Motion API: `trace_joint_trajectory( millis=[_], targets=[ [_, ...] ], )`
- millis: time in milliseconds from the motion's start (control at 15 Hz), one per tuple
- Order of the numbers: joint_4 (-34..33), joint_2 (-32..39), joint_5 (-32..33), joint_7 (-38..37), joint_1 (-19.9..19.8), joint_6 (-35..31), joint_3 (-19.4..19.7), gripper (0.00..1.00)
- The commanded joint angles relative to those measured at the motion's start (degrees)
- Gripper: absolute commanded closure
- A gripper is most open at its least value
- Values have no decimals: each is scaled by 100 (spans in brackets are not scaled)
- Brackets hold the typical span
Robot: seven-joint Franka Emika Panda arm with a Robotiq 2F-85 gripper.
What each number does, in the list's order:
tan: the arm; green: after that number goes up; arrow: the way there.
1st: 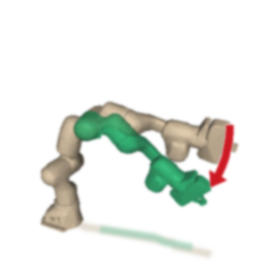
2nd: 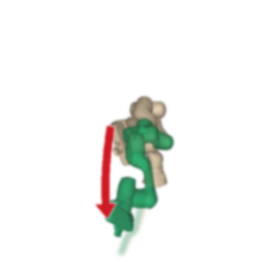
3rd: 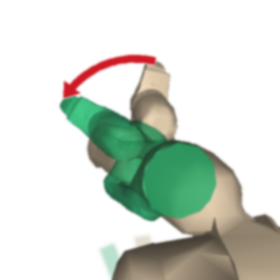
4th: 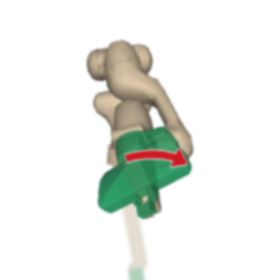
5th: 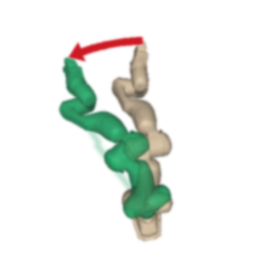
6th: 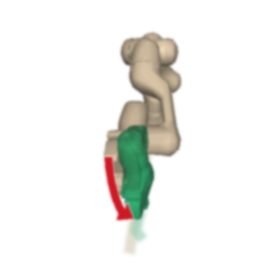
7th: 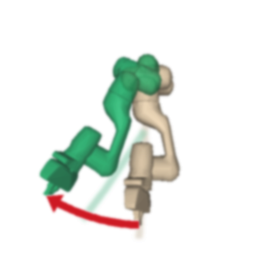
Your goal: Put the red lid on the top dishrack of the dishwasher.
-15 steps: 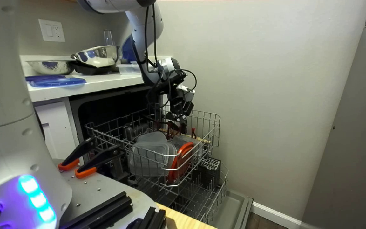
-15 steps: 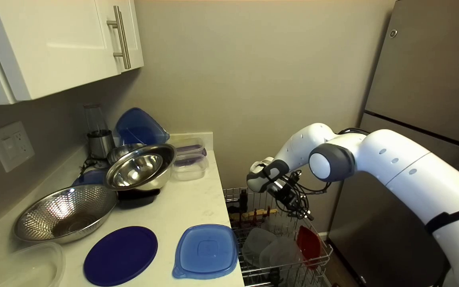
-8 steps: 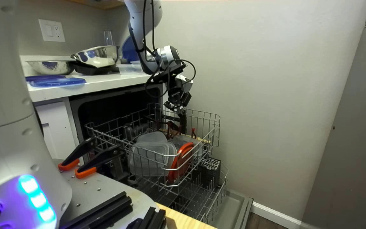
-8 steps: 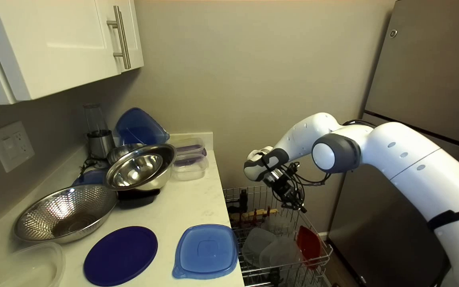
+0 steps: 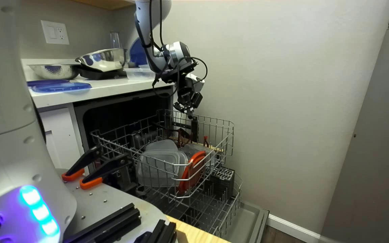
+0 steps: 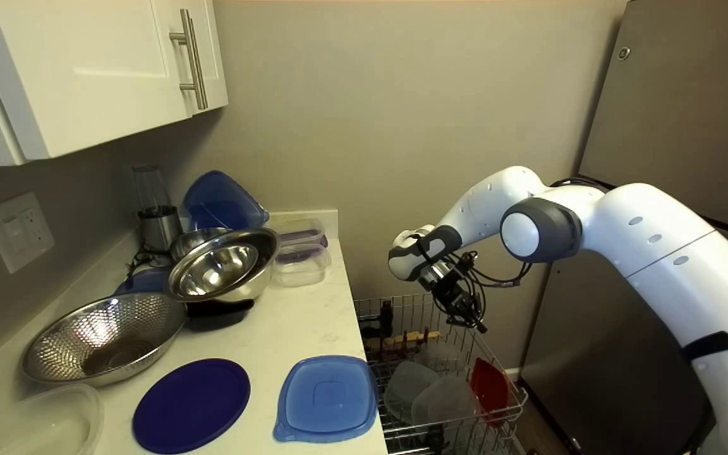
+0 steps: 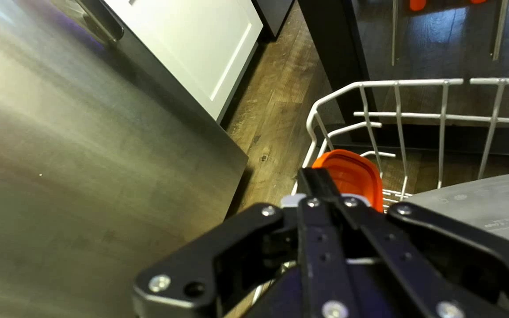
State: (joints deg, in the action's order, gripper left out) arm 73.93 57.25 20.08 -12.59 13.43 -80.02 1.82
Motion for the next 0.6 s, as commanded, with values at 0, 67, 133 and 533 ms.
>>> trace_joint_trajectory(
  millis=[0,67,133,533],
  targets=[
    [558,-385,-100,121,-138,-175,-77,99],
    [594,-402,-105,115,-148,-179,-78,99],
    [656,-438,-94,136,-161,-234,-88,99],
    [316,-157,-4,1,-60,-107,-11,92]
  ],
)
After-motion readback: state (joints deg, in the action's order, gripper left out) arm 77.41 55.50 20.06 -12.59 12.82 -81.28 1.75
